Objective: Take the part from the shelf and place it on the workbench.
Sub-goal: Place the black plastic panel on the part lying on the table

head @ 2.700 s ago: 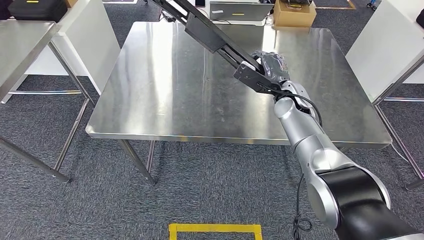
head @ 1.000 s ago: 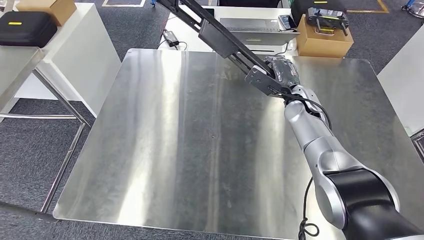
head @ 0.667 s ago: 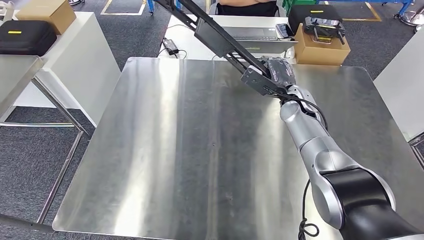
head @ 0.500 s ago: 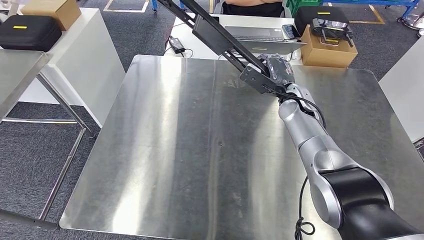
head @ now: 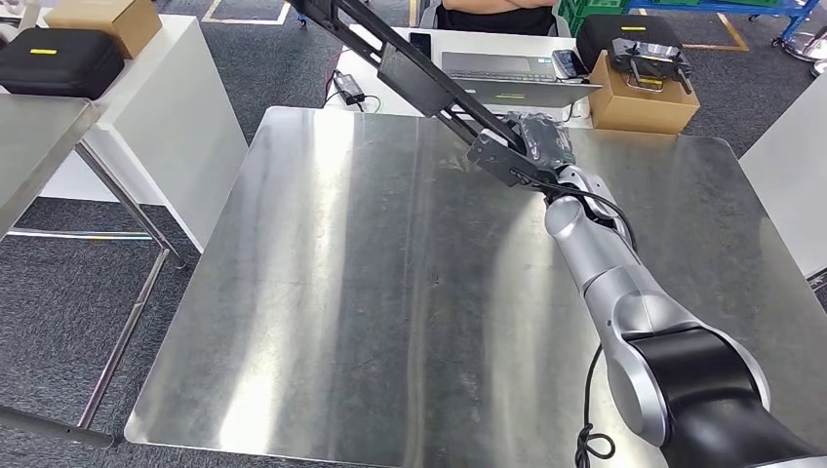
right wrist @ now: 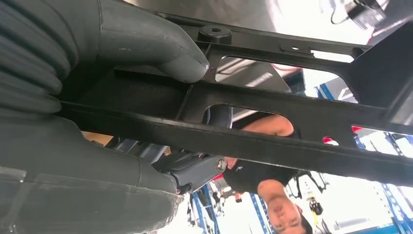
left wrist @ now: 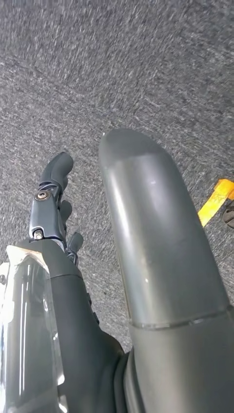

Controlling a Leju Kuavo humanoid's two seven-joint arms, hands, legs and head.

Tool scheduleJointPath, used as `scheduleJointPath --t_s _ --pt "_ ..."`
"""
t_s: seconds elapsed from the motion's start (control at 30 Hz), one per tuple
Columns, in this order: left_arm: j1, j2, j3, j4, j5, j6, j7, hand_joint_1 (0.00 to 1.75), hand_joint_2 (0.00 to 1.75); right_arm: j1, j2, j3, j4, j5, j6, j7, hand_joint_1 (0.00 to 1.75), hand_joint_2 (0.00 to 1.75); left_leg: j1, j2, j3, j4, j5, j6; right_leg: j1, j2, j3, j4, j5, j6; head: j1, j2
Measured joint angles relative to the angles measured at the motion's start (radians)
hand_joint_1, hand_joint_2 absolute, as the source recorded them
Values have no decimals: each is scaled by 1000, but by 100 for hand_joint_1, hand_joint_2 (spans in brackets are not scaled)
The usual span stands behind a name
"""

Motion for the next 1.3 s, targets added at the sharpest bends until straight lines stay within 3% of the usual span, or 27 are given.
scheduleJointPath --t_s 0.87,1.13,1.3 --pt "0 -1 2 0 8 -3 -4 0 0 25 -2 12 74 61 37 23 175 175 5 0 0 0 0 0 2 0 -1 0 0 0 0 0" --pt "-4 -2 20 0 21 -41 -7 0 0 24 20 126 196 247 237 129 175 175 8 1 21 -1 -12 -2 2 0 8 -4 -15 -2 0 0" --pt "-4 -3 22 0 21 -45 -8 0 0 23 29 167 222 265 256 145 175 175 9 -1 35 -2 -17 -4 2 -3 24 -5 -20 -1 0 0"
